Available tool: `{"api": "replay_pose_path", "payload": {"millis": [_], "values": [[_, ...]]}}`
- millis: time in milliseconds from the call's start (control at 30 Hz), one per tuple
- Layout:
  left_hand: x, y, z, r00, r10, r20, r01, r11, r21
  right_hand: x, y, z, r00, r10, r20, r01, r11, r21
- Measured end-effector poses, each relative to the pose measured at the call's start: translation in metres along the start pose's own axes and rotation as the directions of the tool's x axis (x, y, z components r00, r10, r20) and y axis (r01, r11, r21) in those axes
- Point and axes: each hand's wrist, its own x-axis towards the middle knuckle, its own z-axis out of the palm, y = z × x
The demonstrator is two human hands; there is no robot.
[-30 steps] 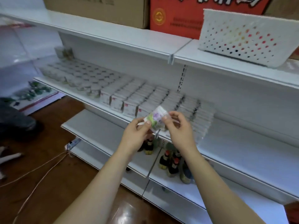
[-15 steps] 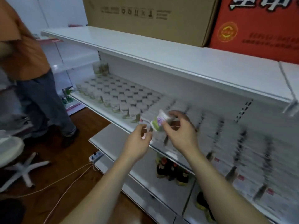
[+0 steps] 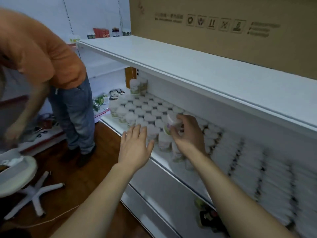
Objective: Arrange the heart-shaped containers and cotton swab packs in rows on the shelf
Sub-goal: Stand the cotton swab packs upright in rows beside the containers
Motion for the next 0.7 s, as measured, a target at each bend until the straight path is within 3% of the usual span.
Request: {"api": "replay_pose_path", "payload": {"millis": [300, 533, 700], "values": [[0.118, -0.133, -0.02, 0.983, 0.133, 0.123, -0.137, 0.99, 0.028, 0.076, -0.064, 0.119, 0.996, 0.072, -0.048, -0.078, 0.987, -0.141], [0.197, -0.187, -0.012, 0.948, 0.193, 0.253, -0.21, 0.977, 0.043, 0.132, -0.081, 0.188, 0.998, 0.001, -0.059, -0.012, 0.983, -0.182], [0.226, -0.213, 0.004, 0.927, 0.264, 0.268, -0.287, 0.957, 0.051, 0.161, -0.085, 0.227, 0.997, 0.019, -0.076, -0.035, 0.974, -0.222]]}}
